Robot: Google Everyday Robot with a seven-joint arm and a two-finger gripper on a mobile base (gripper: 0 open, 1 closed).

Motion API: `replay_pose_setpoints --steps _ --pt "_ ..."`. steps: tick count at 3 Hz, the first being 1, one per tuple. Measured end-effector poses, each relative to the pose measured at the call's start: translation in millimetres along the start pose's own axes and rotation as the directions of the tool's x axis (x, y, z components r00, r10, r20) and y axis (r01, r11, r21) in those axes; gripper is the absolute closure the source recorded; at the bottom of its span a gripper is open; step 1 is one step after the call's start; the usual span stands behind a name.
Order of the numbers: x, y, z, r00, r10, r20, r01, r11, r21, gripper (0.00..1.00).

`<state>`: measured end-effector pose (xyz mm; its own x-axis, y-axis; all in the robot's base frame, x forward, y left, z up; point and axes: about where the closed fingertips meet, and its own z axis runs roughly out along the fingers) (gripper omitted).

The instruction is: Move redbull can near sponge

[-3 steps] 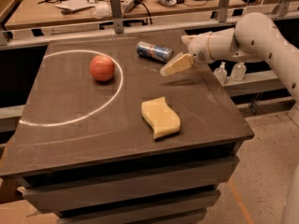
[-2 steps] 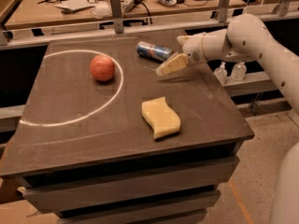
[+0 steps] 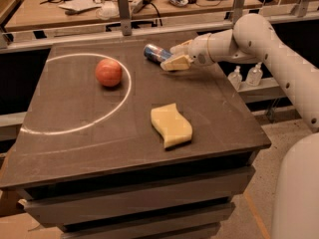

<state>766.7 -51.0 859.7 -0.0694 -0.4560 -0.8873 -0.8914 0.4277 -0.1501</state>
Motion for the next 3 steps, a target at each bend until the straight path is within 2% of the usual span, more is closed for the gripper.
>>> replay_pose_setpoints --steps 1,2,3 --pt "0.4 1.8 -2.0 1.0 -0.001 -0.006 0.001 1.0 -0.009 0.78" --pt "-1.2 8.2 -20.0 1.0 -0.019 0.005 0.019 0.9987 -0.047 1.0" --pt "-2.3 31.7 -66.4 0.995 -0.07 0.065 0.081 0.9801 -0.181 1.0"
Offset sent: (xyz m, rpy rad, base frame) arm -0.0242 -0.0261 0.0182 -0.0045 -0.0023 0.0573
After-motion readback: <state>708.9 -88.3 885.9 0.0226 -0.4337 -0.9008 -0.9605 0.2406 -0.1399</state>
